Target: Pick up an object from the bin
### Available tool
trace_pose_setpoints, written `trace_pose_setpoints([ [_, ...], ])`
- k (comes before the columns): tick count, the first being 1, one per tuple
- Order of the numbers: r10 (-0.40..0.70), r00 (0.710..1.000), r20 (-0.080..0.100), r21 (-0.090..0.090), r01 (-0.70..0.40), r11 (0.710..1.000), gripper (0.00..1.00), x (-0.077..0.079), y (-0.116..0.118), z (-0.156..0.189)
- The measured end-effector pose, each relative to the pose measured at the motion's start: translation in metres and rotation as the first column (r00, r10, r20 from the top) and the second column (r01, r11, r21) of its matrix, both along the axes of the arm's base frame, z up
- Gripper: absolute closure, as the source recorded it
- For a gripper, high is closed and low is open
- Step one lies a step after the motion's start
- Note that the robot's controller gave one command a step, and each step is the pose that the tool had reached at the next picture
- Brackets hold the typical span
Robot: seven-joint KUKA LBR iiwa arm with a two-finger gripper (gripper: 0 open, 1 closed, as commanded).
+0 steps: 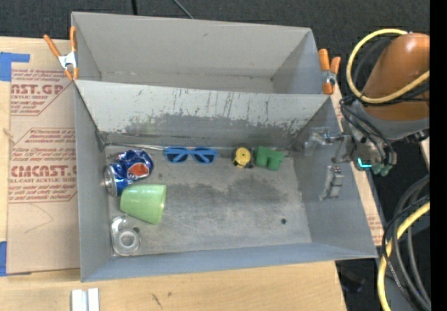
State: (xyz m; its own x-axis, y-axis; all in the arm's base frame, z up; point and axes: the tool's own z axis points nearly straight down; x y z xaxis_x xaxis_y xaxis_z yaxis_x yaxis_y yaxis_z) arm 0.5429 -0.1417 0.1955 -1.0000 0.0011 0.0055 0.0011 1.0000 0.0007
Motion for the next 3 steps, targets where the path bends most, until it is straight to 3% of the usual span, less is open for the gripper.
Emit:
trace_pose_setpoints([
  [1,-0.017,1.000,-0.001,0.003,0.017,1.000,0.00,0.006,0.046,-0.105],
  [2,0.066,0.998,0.011,0.001,-0.066,0.998,0.00,0.049,0.091,-0.102],
  [3,-0.025,1.000,0.015,0.001,0.025,1.000,0.00,0.051,0.083,-0.124],
])
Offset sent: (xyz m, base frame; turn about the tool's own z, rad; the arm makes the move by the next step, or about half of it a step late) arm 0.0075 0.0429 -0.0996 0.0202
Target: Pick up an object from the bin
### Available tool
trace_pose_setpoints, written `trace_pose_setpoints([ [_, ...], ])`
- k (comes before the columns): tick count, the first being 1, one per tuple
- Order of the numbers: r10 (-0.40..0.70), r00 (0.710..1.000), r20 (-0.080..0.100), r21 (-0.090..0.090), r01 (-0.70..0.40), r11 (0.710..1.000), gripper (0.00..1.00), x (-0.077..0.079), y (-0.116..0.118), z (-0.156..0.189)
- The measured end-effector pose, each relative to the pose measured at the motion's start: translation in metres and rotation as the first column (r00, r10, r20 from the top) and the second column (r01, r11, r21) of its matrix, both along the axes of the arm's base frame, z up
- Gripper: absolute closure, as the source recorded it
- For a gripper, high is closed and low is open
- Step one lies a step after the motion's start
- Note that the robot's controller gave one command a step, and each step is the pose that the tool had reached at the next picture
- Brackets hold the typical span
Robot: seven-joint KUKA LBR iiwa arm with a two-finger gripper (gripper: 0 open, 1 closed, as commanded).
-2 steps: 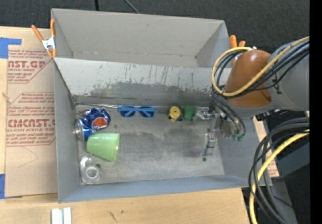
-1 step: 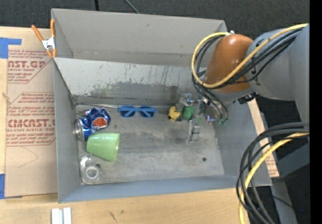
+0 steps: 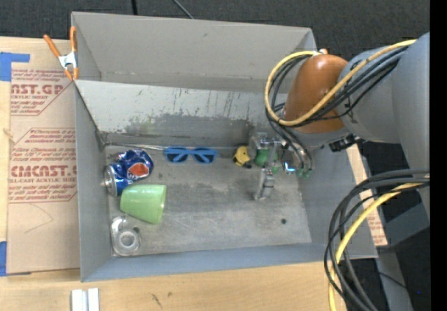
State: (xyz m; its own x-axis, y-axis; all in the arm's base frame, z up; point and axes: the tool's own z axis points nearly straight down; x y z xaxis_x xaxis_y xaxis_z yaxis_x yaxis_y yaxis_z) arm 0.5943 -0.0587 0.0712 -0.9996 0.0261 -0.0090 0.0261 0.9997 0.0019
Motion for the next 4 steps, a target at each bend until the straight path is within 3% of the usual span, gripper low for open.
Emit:
trace_pose_setpoints([
  [1,-0.339,0.941,-0.007,0.000,0.339,0.941,0.00,0.000,-0.006,-0.001],
  [2,-0.338,0.941,-0.007,-0.001,0.338,0.941,1.00,0.001,-0.006,0.001],
  [3,-0.319,0.948,0.000,0.002,0.319,0.948,1.00,-0.022,0.023,0.139],
  [4,-0.048,0.999,-0.013,-0.002,0.048,0.999,1.00,-0.035,-0.048,0.017],
])
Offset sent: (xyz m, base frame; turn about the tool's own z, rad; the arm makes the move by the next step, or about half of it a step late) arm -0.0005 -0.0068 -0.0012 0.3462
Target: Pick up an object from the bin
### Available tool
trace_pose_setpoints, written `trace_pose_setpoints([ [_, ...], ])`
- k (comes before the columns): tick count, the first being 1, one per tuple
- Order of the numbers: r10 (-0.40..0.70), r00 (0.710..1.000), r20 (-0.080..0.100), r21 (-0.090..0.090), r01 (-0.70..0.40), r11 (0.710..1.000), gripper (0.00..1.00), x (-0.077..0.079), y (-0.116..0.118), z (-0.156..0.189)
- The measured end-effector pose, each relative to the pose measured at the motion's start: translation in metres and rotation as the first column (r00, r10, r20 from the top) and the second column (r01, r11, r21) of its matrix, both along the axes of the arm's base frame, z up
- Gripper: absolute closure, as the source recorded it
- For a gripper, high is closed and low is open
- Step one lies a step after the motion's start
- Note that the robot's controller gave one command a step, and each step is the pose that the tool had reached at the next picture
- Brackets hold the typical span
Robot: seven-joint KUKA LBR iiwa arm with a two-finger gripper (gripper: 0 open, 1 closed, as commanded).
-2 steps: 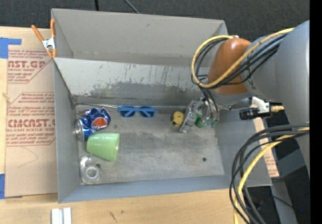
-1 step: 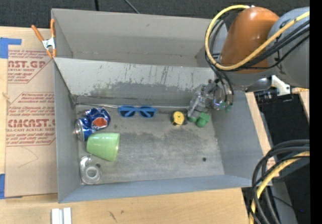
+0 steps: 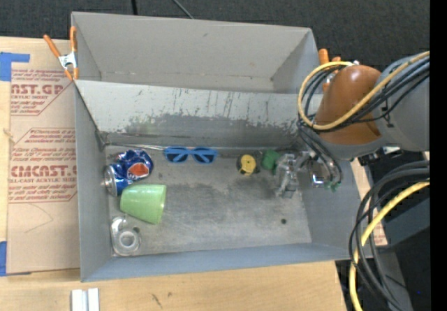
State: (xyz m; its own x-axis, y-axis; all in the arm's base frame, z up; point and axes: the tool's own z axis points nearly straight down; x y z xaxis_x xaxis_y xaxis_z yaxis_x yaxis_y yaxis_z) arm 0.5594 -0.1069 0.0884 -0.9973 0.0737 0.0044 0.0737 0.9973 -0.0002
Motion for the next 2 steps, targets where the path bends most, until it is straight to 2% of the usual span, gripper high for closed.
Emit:
trace_pose_setpoints([
  [1,0.001,1.000,0.005,0.000,-0.001,1.000,0.00,0.002,0.001,0.003],
  [2,-0.241,0.970,0.008,0.000,0.241,0.970,0.00,0.032,0.012,-0.018],
])
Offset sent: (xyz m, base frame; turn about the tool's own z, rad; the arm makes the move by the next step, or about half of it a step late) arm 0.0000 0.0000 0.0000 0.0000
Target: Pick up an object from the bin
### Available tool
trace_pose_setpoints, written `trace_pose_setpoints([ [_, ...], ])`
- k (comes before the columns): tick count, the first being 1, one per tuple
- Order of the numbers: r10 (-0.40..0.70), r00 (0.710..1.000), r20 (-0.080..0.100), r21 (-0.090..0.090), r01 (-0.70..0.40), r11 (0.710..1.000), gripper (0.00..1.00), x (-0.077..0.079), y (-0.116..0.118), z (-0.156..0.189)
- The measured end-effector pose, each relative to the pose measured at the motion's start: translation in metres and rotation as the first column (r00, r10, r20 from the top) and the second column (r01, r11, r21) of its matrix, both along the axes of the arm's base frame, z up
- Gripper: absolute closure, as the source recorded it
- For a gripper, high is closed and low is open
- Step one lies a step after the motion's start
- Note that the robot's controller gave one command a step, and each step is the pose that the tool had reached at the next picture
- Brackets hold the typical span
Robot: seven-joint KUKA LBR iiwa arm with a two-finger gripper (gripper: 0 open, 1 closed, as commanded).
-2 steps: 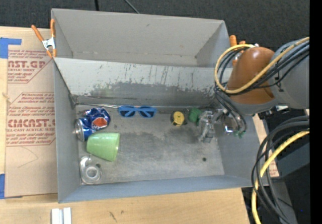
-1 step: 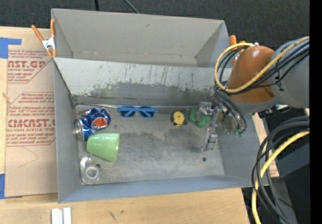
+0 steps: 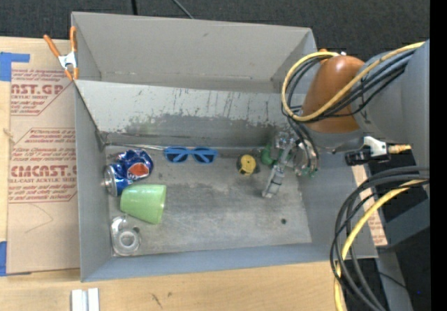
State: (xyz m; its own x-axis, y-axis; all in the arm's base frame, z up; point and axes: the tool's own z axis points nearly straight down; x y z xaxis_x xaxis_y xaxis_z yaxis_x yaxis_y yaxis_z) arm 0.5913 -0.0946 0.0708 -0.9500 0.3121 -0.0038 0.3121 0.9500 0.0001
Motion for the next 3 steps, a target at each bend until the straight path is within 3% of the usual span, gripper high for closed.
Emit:
trace_pose_setpoints([
  [1,-0.171,0.985,0.002,0.002,0.171,0.985,0.00,-0.020,0.041,0.001],
  [2,-0.038,0.999,0.000,0.000,0.038,0.999,0.00,-0.027,0.021,0.003],
  [3,-0.254,0.967,-0.001,0.003,0.254,0.967,0.00,0.000,0.055,-0.001],
])
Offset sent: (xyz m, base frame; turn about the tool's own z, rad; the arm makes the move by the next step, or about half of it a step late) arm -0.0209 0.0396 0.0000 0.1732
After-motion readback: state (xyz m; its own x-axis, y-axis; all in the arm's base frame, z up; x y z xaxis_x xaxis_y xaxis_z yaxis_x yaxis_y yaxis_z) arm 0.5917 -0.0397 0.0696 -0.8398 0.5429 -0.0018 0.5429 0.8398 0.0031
